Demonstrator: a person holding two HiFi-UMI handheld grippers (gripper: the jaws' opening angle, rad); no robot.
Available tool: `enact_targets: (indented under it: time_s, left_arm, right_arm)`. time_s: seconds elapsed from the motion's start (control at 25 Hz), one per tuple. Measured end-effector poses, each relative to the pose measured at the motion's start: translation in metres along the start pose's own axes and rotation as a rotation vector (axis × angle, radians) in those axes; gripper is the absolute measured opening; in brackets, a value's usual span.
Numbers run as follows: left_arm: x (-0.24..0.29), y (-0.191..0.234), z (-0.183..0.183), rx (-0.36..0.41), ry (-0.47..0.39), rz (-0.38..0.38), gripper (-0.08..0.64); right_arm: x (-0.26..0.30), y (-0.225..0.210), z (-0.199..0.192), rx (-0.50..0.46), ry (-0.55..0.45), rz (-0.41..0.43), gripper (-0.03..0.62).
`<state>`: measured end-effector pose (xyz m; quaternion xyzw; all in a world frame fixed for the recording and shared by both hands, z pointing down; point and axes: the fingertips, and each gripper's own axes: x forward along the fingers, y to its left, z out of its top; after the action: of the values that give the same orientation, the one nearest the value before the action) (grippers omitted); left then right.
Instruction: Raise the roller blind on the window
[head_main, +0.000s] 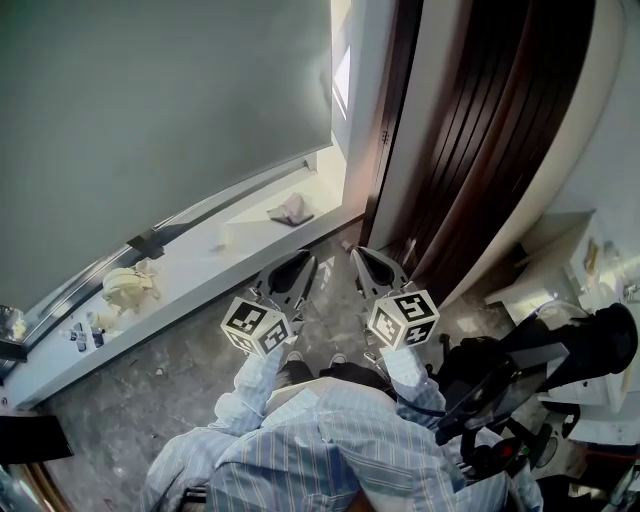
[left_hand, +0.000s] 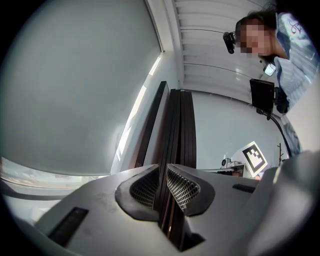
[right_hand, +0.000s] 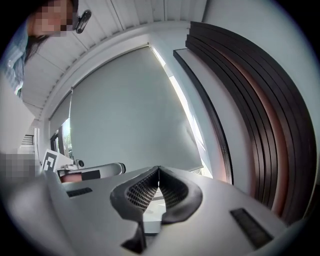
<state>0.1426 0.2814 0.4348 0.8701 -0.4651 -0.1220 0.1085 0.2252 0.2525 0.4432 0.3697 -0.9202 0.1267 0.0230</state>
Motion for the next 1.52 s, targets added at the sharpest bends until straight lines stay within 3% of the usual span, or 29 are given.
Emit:
enact_targets:
  time_s: [0.32, 0.68, 0.88, 1.08, 1.32, 1.52]
  left_arm:
    - [0.023, 0.003, -0.010, 0.009, 0.023, 0.052, 0.051]
    - [0.042, 0.047, -0.007, 0.013, 0.037, 0.069, 0.051]
    - [0.065, 0.098, 0.009, 0.009, 0.017, 0.025, 0.051]
    - [0.095, 0.161, 0.053, 0.030, 0.002, -0.033, 0.051]
    - [0.125, 0.227, 0.101, 0.072, -0.021, -0.088, 0.051]
    - [0.162, 0.265, 0.114, 0.070, 0.004, -0.156, 0.051]
  right_arm:
    - [0.010, -0.025, -0.003, -0.063, 0.037, 0.056, 0.006]
    - [0.059, -0.027, -0.005, -0.081, 0.037, 0.145, 0.006]
    - [0.108, -0.042, 0.001, -0.067, 0.050, 0.083, 0.006]
    - [0.180, -0.051, 0.029, -0.039, 0.043, 0.041, 0.008]
    - [0.257, -0.047, 0.060, -0.072, 0.025, 0.009, 0.008]
    - [0.299, -0.051, 0.066, -0.089, 0.011, -0.041, 0.008]
